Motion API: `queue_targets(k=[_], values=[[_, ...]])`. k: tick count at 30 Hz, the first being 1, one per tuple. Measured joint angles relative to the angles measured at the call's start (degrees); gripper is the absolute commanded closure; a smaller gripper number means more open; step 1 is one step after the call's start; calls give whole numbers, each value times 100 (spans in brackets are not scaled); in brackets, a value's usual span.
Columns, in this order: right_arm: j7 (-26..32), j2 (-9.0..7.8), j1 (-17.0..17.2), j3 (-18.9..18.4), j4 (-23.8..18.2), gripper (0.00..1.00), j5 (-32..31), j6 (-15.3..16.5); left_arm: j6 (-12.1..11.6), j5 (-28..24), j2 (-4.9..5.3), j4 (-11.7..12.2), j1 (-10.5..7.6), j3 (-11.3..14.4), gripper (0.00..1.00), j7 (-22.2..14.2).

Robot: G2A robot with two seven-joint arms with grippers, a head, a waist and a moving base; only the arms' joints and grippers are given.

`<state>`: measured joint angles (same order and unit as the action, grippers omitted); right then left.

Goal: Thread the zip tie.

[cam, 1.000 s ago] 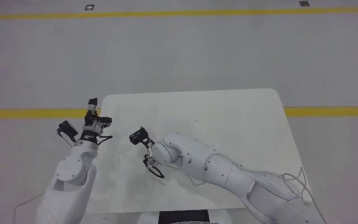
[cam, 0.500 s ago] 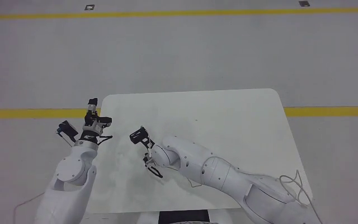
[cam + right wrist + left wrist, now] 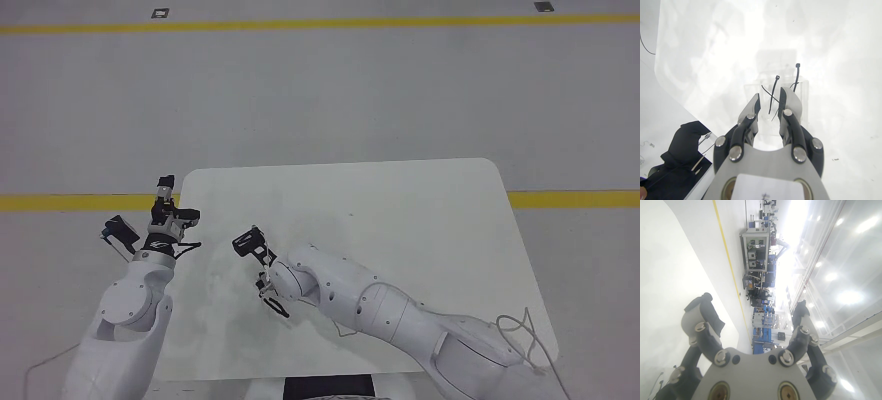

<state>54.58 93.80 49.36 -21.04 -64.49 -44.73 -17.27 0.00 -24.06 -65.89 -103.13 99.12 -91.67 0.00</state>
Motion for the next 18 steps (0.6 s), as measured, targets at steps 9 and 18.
queue_targets(k=[9, 18], values=[[7, 74, 37, -109, 201, 79, -36, 177, 0, 0, 0, 0, 0, 0, 0, 0], [-50, 178, 15, -243, 524, 100, 94, 438, 0, 0, 0, 0, 0, 0, 0, 0]])
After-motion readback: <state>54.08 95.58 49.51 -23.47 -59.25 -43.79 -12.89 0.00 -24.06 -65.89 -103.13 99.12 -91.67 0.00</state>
